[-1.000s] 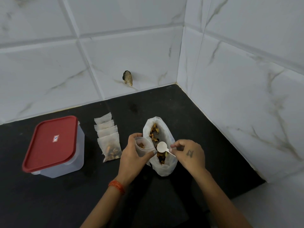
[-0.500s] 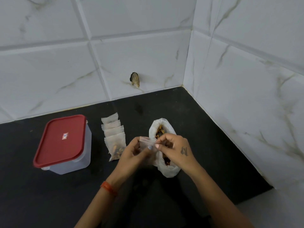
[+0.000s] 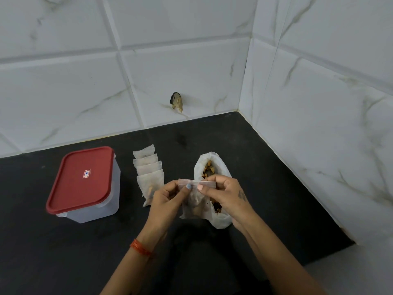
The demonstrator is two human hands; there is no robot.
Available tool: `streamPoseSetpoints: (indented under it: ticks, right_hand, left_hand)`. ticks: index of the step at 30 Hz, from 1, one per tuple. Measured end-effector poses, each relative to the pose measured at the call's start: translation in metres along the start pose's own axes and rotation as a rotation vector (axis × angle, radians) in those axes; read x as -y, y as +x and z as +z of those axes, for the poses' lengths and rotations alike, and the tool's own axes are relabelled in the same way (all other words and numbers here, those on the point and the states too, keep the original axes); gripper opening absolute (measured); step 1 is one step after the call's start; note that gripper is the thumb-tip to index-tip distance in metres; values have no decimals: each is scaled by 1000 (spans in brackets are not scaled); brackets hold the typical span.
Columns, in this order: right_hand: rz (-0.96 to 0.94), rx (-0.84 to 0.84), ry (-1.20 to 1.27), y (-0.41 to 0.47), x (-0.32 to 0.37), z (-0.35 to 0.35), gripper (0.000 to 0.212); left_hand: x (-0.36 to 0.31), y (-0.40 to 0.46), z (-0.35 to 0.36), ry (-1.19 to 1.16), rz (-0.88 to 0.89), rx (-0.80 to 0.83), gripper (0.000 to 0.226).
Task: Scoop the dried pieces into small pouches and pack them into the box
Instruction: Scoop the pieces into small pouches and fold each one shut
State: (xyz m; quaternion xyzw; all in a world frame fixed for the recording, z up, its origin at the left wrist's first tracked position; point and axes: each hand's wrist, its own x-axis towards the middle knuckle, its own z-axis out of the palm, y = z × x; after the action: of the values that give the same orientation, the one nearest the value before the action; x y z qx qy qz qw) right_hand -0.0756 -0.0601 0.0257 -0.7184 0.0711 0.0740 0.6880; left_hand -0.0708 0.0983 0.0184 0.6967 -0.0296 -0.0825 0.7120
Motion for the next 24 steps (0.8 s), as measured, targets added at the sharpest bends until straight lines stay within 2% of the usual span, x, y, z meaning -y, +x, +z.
streamPoseSetpoints:
  ticks: [16, 24]
  right_hand:
    - [100, -6, 75, -6, 7, 2, 9]
    - [151, 13, 81, -7, 6, 0, 11]
  left_hand:
    - [1, -3, 2, -47, 17, -39, 28]
    - [0, -5, 7, -88, 18, -114, 10]
